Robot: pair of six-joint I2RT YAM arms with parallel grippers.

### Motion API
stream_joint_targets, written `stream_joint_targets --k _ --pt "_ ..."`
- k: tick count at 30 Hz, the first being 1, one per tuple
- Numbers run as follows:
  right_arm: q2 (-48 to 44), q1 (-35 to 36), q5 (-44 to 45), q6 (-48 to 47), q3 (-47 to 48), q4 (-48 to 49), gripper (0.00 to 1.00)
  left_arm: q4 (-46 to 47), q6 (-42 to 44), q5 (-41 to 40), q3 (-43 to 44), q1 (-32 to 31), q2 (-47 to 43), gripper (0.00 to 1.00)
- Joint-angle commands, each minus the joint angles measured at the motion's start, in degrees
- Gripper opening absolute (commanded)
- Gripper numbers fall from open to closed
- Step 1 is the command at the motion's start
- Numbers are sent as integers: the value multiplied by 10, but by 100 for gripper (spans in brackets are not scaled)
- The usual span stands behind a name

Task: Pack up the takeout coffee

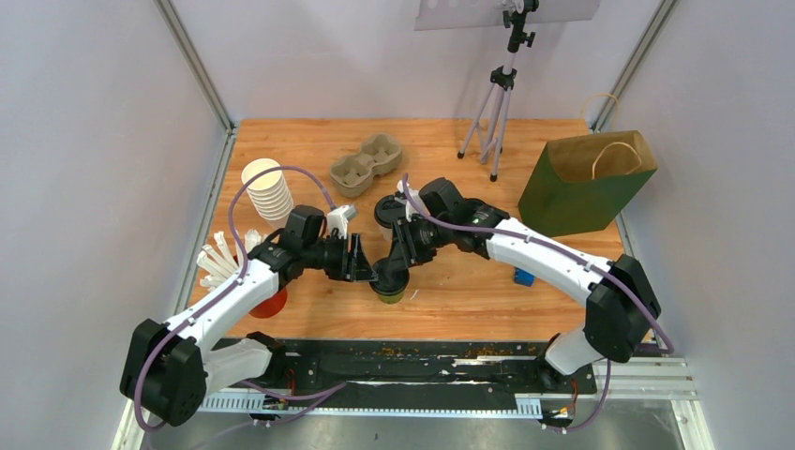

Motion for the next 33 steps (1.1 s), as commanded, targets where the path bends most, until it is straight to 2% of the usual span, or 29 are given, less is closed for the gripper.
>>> stream_joint_targets --k 1,15,33 --pt "-35 1 74 -39 55 -49 36 19 12 5 -6 0 3 54" --pt "-6 0 129 -50 66 -101 38 20 11 3 -7 0 7 55" --pt "15 0 125 -44 19 -66 28 13 18 -3 -10 0 3 56"
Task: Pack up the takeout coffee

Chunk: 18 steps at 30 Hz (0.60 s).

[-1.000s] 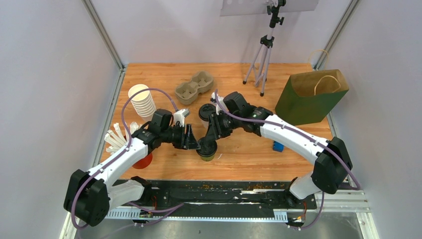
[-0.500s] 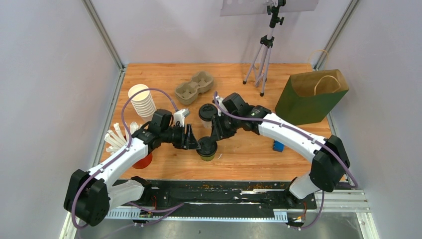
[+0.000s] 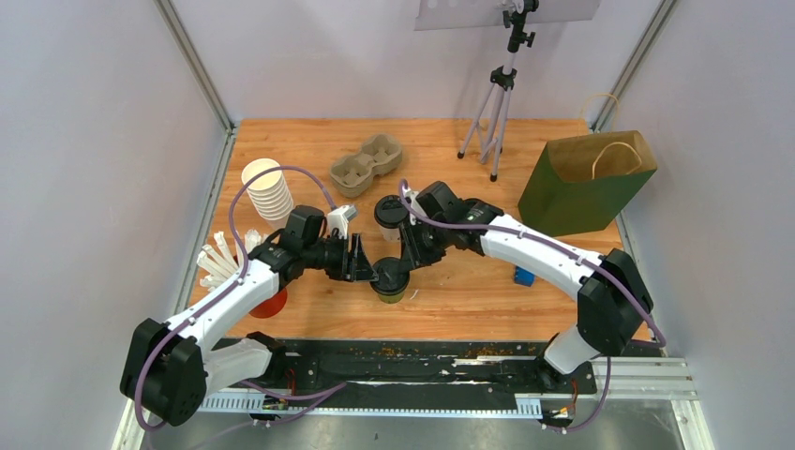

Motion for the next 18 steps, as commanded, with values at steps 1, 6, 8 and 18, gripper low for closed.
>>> stream_joint_targets --k 1,6,8,18 --pt "-8 0 2 5 -26 38 27 1 16 -8 -7 0 1 56" --pt "-21 -5 1 -1 -50 56 26 -8 21 -13 -5 0 4 57" --pt "-27 -6 0 -5 -59 65 26 -12 25 -15 -3 0 6 57" --pt "-43 -22 -21 11 -147 134 23 -29 36 -32 -1 0 13 57"
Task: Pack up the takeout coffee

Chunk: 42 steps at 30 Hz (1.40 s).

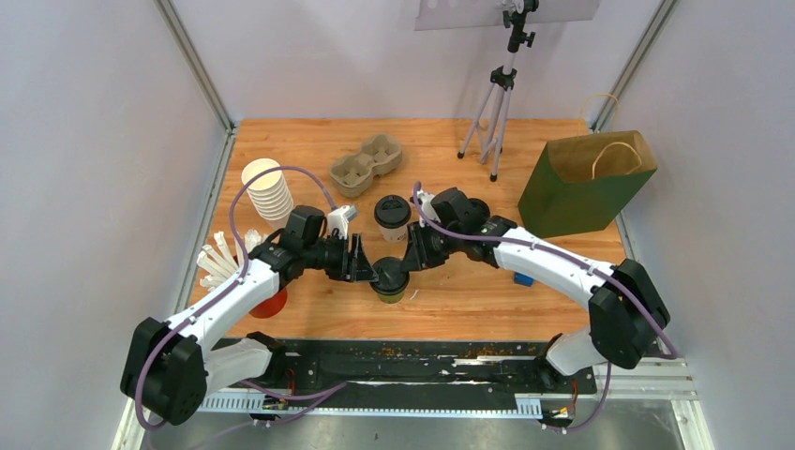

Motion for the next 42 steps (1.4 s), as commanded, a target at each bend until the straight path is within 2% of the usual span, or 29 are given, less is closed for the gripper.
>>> stream_joint_targets --k 1,17,23,27,33,42 --pt "3 -5 16 2 -54 14 22 -27 31 -31 -2 0 12 57" --pt "3 -7 35 13 -162 68 22 -18 29 -26 -18 -2 24 57" --pt "21 -12 26 17 -166 87 22 -17 29 -29 -18 -5 29 57" --pt "4 -22 -2 17 -132 74 22 -5 28 -14 -13 -6 30 57" --pt "-37 -26 -7 -8 -10 0 30 13 29 2 4 -7 33 57" --pt "3 -28 -16 -41 74 -24 32 32 25 18 14 -7 34 59"
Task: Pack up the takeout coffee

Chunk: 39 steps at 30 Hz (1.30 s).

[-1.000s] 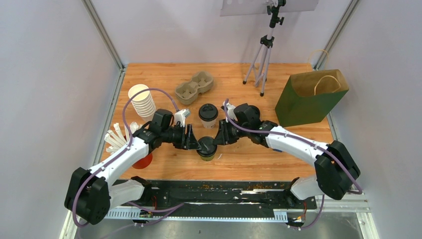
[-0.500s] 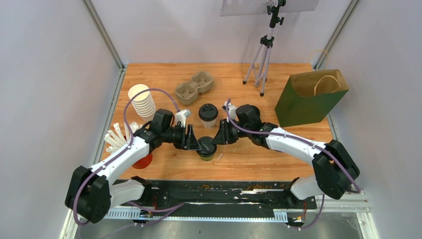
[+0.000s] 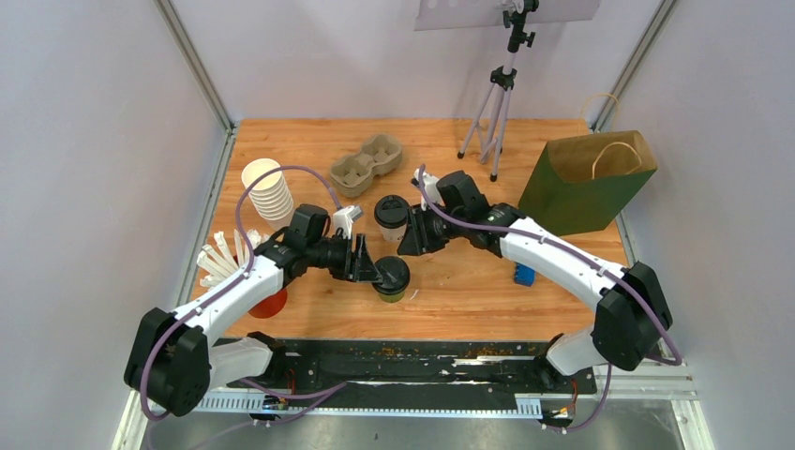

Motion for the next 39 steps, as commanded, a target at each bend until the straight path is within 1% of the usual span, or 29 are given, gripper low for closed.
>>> stream_joint_targets --k 1,4,7,10,20,23,26,29,32,34,36,39 --pt "26 -3 -3 -28 34 -19 30 10 20 -10 14 -2 8 59" --pt "41 -2 -34 -28 41 -18 27 15 17 -8 12 -2 7 59" --pt "38 -2 -70 -16 24 12 23 20 12 -8 9 -2 5 59" --pt "38 -2 -79 -5 4 29 22 24 7 -12 6 -2 4 59" --pt "53 -4 -35 13 -74 43 19 24 11 -18 -12 -2 4 58" --pt "43 -4 -20 16 -84 39 19 23 12 -16 -18 -2 4 58" --pt "31 -4 -13 17 -83 34 19 10 17 -16 -5 -2 0 59" --pt "23 -4 -21 12 -64 20 20 -1 14 -14 26 -3 -4 59" --pt "9 -3 -36 7 -17 -6 20 -44 28 -22 90 -2 -6 62" --pt "-5 -2 -38 4 16 -26 21 -76 40 -42 142 -2 -5 64" --pt "-18 -2 -35 5 40 -40 23 -110 51 -71 195 -1 -3 68" --pt "-33 -1 -21 10 56 -53 29 -155 63 -124 268 -1 -7 71"
